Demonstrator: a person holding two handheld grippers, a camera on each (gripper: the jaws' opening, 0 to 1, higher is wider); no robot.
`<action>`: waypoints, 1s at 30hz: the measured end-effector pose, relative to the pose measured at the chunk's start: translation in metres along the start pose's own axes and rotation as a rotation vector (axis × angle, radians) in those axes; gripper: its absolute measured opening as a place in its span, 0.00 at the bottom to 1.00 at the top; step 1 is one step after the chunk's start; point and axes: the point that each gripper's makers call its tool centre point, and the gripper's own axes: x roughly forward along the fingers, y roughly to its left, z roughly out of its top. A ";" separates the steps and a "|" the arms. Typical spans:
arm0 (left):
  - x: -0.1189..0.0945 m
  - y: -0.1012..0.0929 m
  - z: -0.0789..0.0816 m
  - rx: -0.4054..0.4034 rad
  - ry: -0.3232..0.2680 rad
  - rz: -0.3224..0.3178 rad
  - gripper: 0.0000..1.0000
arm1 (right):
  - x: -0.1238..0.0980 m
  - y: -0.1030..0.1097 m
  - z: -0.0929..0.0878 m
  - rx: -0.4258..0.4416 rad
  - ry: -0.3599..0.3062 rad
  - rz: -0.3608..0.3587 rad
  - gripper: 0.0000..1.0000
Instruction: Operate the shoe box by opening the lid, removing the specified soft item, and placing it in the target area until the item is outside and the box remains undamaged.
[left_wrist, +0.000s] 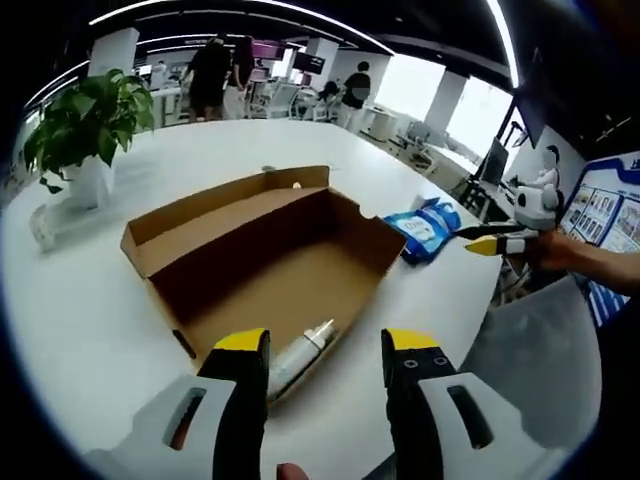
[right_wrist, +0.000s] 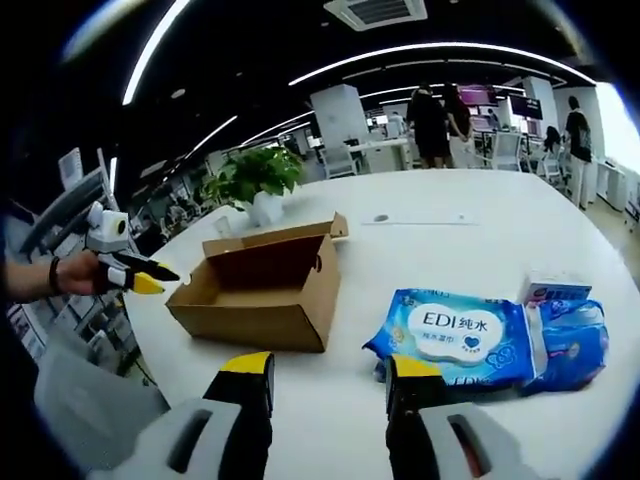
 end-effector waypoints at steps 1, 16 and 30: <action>0.001 0.002 0.001 0.006 0.004 -0.001 0.45 | -0.002 0.003 0.000 -0.004 -0.003 -0.002 0.42; 0.026 0.036 0.017 0.165 0.123 -0.025 0.44 | -0.008 0.021 -0.002 -0.012 -0.003 0.004 0.42; 0.061 0.036 -0.015 0.344 0.330 -0.127 0.47 | -0.012 0.020 -0.004 0.001 0.005 -0.021 0.42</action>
